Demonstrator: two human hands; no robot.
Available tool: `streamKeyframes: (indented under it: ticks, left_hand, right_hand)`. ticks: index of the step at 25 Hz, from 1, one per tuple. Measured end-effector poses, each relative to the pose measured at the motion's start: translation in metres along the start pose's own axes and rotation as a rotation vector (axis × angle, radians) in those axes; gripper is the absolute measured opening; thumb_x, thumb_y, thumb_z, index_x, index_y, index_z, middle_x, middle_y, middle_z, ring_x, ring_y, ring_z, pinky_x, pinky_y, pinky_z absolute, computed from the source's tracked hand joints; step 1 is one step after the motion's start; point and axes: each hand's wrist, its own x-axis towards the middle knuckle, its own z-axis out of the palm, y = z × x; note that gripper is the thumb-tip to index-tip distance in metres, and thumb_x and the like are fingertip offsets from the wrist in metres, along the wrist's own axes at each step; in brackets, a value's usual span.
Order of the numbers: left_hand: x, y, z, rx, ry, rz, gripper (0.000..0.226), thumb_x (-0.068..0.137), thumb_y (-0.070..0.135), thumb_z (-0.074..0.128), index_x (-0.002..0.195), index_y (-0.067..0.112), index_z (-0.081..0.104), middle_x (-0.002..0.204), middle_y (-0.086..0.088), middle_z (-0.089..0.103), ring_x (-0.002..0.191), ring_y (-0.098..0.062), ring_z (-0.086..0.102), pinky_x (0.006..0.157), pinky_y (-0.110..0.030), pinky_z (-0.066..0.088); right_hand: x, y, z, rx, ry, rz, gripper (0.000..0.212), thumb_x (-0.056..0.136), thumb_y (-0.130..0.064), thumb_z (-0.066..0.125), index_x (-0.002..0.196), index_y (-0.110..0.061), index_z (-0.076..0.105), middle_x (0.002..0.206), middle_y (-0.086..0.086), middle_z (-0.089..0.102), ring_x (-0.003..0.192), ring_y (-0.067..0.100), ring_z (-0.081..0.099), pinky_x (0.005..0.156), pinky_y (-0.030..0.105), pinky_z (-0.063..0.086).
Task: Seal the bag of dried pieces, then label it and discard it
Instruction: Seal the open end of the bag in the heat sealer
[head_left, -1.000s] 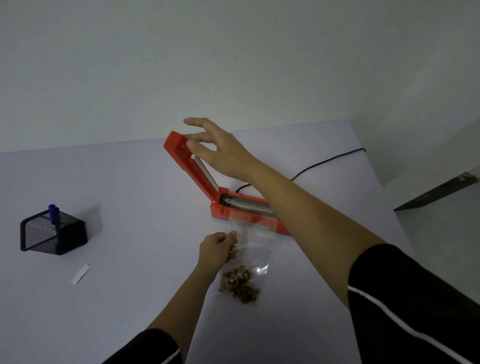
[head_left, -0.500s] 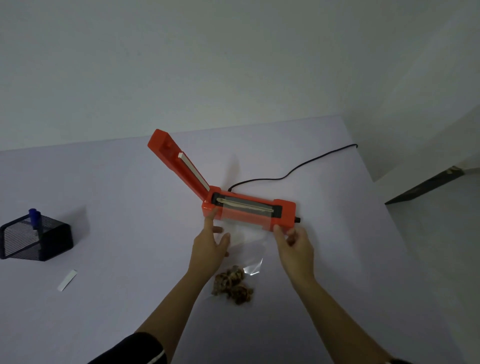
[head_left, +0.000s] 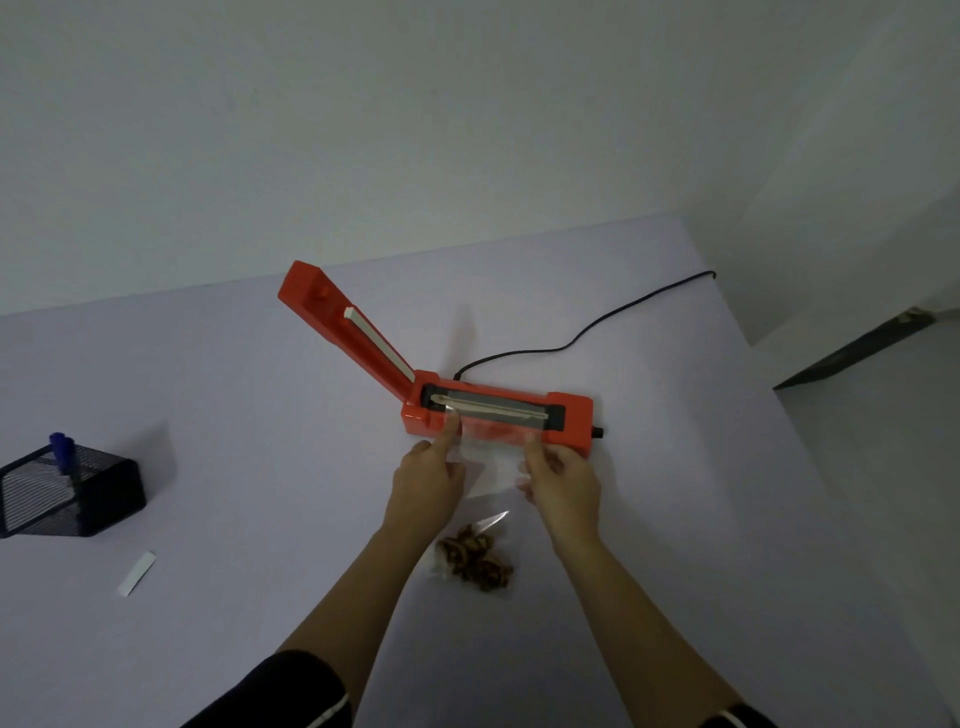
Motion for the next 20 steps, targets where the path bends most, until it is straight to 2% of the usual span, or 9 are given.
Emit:
streamKeyframes:
  ticks: [4, 8, 10, 13, 16, 18, 20]
  left_hand:
    - [0.004, 0.005, -0.004, 0.029, -0.024, -0.012, 0.055, 0.092, 0.013, 0.043, 0.144, 0.023, 0.029, 0.081, -0.005, 0.05, 0.071, -0.018, 0.049, 0.064, -0.025, 0.039]
    - [0.005, 0.011, -0.008, 0.043, -0.026, 0.011, 0.047, 0.095, 0.02, 0.042, 0.141, 0.02, 0.032, 0.079, -0.002, 0.052, 0.069, -0.016, 0.051, 0.064, -0.024, 0.04]
    - [0.007, 0.012, -0.009, 0.047, -0.039, 0.0, 0.047, 0.094, 0.021, 0.043, 0.14, 0.019, 0.034, 0.084, -0.004, 0.056, 0.071, -0.015, 0.052, 0.064, -0.022, 0.041]
    - [0.007, 0.013, -0.01, 0.032, -0.064, -0.027, 0.047, 0.094, 0.02, 0.044, 0.139, 0.018, 0.035, 0.093, -0.009, 0.062, 0.074, -0.016, 0.052, 0.066, -0.022, 0.045]
    - [0.008, 0.012, -0.01, 0.039, -0.058, -0.039, 0.044, 0.093, 0.022, 0.046, 0.136, 0.018, 0.041, 0.096, -0.01, 0.064, 0.076, -0.019, 0.055, 0.07, -0.027, 0.047]
    - [0.01, 0.011, -0.011, 0.009, -0.063, -0.048, 0.043, 0.092, 0.024, 0.047, 0.135, 0.019, 0.043, 0.094, -0.009, 0.063, 0.076, -0.019, 0.056, 0.07, -0.028, 0.048]
    - [0.01, 0.01, -0.01, 0.005, -0.068, -0.046, 0.043, 0.092, 0.024, 0.047, 0.135, 0.02, 0.042, 0.091, -0.008, 0.062, 0.074, -0.019, 0.056, 0.069, -0.027, 0.048]
  right_hand:
    - [0.005, -0.012, 0.005, -0.066, 0.055, -0.02, 0.027, 0.088, -0.036, 0.06, 0.063, -0.025, 0.06, 0.067, -0.009, 0.067, 0.051, 0.011, 0.066, 0.059, 0.031, 0.057]
    - [0.007, -0.014, 0.009, -0.163, 0.068, -0.084, 0.013, 0.086, -0.019, 0.063, 0.076, -0.013, 0.069, 0.063, -0.009, 0.063, 0.052, 0.009, 0.063, 0.061, 0.032, 0.058]
    - [0.007, -0.013, 0.01, -0.254, 0.072, -0.186, 0.013, 0.088, -0.019, 0.061, 0.083, -0.01, 0.071, 0.062, -0.005, 0.063, 0.053, 0.01, 0.062, 0.055, 0.026, 0.055]
    - [0.007, -0.01, 0.008, -0.367, 0.065, -0.301, 0.017, 0.089, -0.018, 0.059, 0.081, -0.01, 0.07, 0.06, 0.002, 0.065, 0.051, 0.014, 0.06, 0.048, 0.014, 0.042]
    - [0.006, -0.012, 0.006, -0.442, 0.043, -0.465, 0.016, 0.088, -0.016, 0.06, 0.077, -0.008, 0.07, 0.054, -0.002, 0.058, 0.044, 0.005, 0.049, 0.045, 0.007, 0.035]
    - [0.006, -0.014, 0.006, -0.442, 0.051, -0.506, 0.014, 0.087, -0.014, 0.062, 0.079, -0.009, 0.071, 0.055, -0.006, 0.056, 0.043, -0.001, 0.045, 0.044, 0.007, 0.038]
    - [0.009, -0.013, 0.005, -0.344, 0.05, -0.435, 0.011, 0.087, -0.016, 0.063, 0.087, -0.009, 0.071, 0.064, -0.003, 0.064, 0.051, -0.003, 0.051, 0.053, 0.003, 0.042]
